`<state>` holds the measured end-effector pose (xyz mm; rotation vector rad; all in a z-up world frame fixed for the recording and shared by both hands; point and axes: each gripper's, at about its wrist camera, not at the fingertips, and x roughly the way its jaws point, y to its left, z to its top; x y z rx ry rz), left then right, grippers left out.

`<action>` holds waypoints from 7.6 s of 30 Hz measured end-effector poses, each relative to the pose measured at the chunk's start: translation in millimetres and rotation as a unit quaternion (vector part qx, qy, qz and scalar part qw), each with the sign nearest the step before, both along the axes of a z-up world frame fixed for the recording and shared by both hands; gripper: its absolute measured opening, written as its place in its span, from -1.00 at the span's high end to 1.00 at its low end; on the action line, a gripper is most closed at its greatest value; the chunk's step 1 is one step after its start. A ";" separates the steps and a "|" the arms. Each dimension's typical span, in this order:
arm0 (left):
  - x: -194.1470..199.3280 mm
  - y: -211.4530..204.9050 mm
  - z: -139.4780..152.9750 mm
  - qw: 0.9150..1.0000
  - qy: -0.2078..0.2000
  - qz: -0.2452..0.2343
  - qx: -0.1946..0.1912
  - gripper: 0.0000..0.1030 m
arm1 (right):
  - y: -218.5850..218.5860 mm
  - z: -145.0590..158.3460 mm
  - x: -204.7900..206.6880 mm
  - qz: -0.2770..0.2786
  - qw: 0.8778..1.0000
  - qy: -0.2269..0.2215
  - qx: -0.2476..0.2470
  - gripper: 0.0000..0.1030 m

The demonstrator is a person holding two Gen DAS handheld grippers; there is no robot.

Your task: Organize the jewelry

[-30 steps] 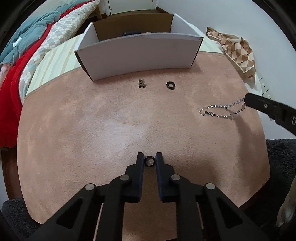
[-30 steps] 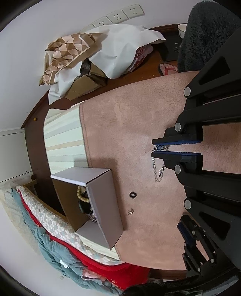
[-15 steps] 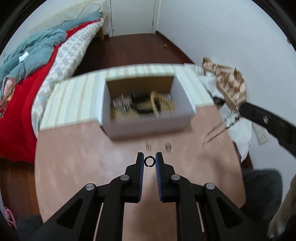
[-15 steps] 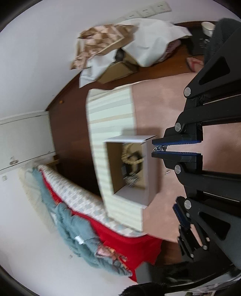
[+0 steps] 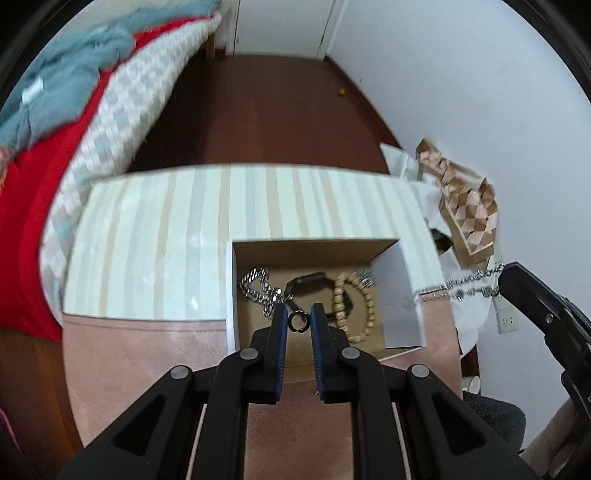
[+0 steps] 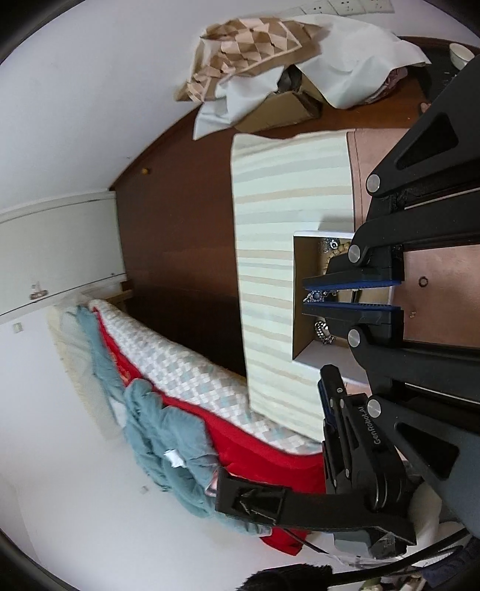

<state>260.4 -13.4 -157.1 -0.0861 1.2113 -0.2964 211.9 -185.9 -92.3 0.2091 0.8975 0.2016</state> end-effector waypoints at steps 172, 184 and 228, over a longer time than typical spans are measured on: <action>5.5 8.4 -19.2 0.999 -0.032 0.028 0.015 0.88 | -15.5 -101.5 21.7 -0.016 0.996 0.071 0.059 0.75; 13.1 14.0 -10.2 0.996 -0.038 0.057 0.059 0.27 | -35.9 -95.1 36.2 -0.043 0.992 0.091 0.071 0.29; -178.0 28.2 151.7 0.980 -0.142 0.093 0.103 -0.95 | 0.4 101.2 -163.4 -0.090 0.985 0.002 -0.147 -1.00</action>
